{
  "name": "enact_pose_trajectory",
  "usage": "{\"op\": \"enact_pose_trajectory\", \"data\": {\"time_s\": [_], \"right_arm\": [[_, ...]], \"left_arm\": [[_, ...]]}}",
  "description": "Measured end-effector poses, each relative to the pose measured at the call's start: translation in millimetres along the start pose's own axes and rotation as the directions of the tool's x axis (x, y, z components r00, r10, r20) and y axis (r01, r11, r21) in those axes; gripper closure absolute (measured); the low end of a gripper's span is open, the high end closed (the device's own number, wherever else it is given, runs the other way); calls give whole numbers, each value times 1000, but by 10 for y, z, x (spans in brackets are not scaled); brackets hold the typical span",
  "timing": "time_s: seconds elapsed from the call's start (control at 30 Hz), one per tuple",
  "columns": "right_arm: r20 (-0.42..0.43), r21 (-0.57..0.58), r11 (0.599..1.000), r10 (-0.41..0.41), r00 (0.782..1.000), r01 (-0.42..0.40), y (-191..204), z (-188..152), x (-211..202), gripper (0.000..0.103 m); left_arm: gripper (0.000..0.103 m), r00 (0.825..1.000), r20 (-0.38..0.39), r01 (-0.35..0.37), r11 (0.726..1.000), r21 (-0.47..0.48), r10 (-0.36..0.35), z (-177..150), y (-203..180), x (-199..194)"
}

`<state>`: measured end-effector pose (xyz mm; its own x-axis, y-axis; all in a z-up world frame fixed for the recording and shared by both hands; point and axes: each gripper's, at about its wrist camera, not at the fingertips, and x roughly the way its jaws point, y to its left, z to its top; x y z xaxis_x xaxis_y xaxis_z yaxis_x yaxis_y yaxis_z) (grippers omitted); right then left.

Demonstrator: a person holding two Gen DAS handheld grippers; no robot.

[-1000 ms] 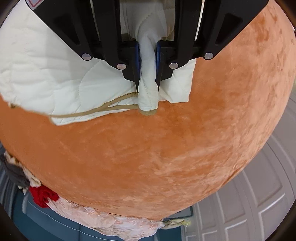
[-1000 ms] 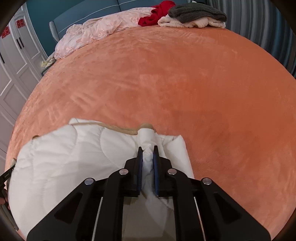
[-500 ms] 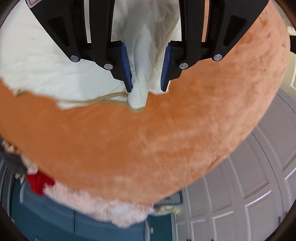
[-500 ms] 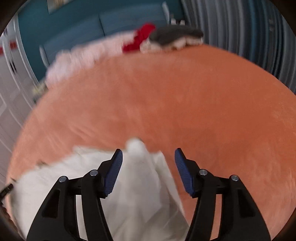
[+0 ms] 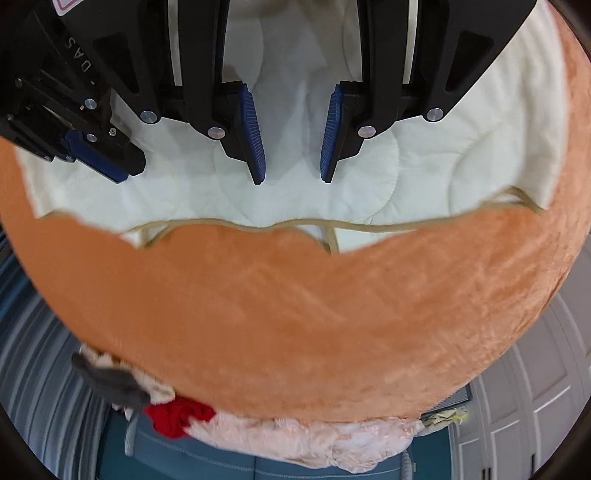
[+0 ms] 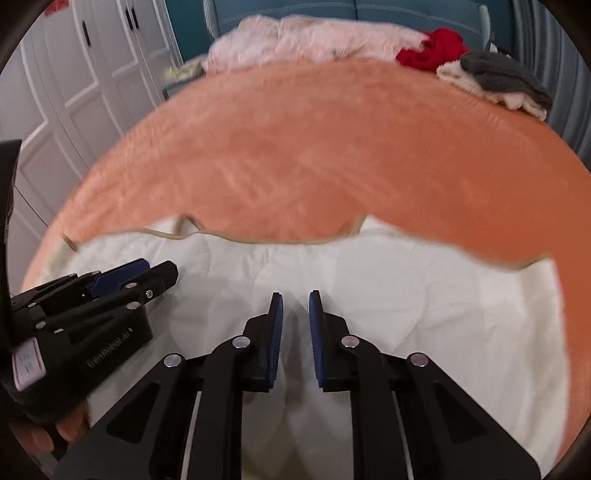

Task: Fold large clothes
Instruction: 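Grip the jacket collar edge with both tools side by side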

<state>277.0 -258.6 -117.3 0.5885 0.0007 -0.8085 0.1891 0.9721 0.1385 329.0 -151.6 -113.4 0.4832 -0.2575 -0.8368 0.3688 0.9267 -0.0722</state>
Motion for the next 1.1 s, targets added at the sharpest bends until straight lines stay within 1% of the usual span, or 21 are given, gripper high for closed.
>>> {"op": "enact_pose_trajectory", "data": {"time_s": [0.03,0.1,0.27,0.47,0.67,0.83,1.1], "right_arm": [[-11,12,1000,1,1000,-1,-36,-37,91,92],[-5,32,999,11,1000,-10,-70,-111,150,92],[26,-8,999,-32,999,32,27,-181,237,92],[49,-2,1000,-28,998,28,-10,-214,278,92],[69,-12,999,-45,997,46,7,-229,311,92],[82,-19,998,-58,995,60,33,-231,331,92],[103,-5,999,-48,993,49,12,-235,370,92]], "left_arm": [[72,1000,-4,-1,1000,-2,1,-38,1,82],[72,1000,10,7,1000,-18,-7,-94,18,148],[72,999,39,-13,1000,-6,13,-173,14,282],[72,997,68,-38,999,1,38,-201,-43,314],[71,993,94,-75,997,16,73,-228,-92,342],[71,991,108,-75,997,10,73,-235,-90,364],[71,989,129,-77,997,-1,76,-259,-85,407]]}}
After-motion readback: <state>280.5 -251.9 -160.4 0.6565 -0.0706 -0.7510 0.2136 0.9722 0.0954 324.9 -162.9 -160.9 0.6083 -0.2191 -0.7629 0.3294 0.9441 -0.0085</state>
